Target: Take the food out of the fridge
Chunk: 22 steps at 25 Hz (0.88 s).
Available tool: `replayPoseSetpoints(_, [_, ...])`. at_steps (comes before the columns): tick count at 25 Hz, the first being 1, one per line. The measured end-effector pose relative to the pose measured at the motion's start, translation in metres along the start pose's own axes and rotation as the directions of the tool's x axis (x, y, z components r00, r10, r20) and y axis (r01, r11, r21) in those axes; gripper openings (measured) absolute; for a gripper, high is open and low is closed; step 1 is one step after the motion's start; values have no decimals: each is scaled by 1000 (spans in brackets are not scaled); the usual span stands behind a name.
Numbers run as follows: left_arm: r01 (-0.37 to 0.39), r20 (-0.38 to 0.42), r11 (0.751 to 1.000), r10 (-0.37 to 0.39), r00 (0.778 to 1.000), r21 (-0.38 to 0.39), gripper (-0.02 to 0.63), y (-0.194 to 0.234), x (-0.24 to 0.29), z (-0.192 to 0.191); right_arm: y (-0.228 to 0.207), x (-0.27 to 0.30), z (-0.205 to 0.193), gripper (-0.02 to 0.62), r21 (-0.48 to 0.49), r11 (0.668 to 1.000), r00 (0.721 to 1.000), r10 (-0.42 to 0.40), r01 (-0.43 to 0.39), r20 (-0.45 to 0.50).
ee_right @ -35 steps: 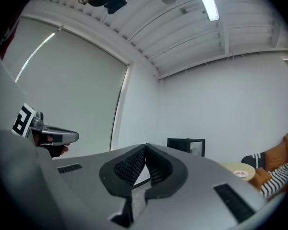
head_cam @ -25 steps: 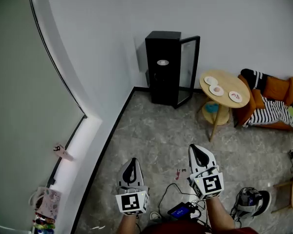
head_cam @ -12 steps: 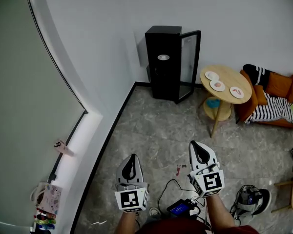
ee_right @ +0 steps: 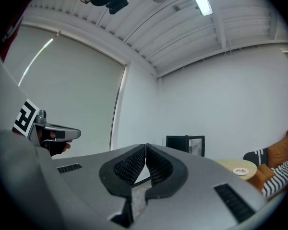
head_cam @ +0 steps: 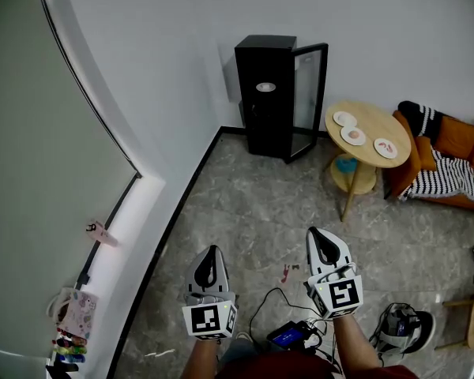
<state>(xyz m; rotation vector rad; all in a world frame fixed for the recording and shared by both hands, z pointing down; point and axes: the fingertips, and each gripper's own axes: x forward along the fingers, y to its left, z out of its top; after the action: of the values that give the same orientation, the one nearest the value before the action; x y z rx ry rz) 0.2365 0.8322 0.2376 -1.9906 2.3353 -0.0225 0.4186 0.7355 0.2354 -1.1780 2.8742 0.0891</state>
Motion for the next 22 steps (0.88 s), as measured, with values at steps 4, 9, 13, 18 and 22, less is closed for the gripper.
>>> replayPoseSetpoints(4, [-7,3,1000,7,1000,0,14,-6,6,2,-9,3,-1,21,7,1000,1000,8,-8,23])
replayPoseSetpoints(9, [-7,5,1000,7,1000,5,14,0,18,2,-10,16,-2,22,-1,1000,1000,6,-6,18])
replayPoseSetpoints(13, [3,10,1000,-3,1000,7,14,15,35,-2,-7,37,-5,22,-9,1000,1000,-4,4,18])
replayPoseSetpoints(18, [20,11,1000,-21,1000,4,14,45,62,-6,2,73,-7,22,-25,1000,1000,-18,18,-3])
replayPoseSetpoints(22, [37,8,999,-37,999,4,14,72,85,-11,11,107,-8,23,-30,999,999,-37,37,-24])
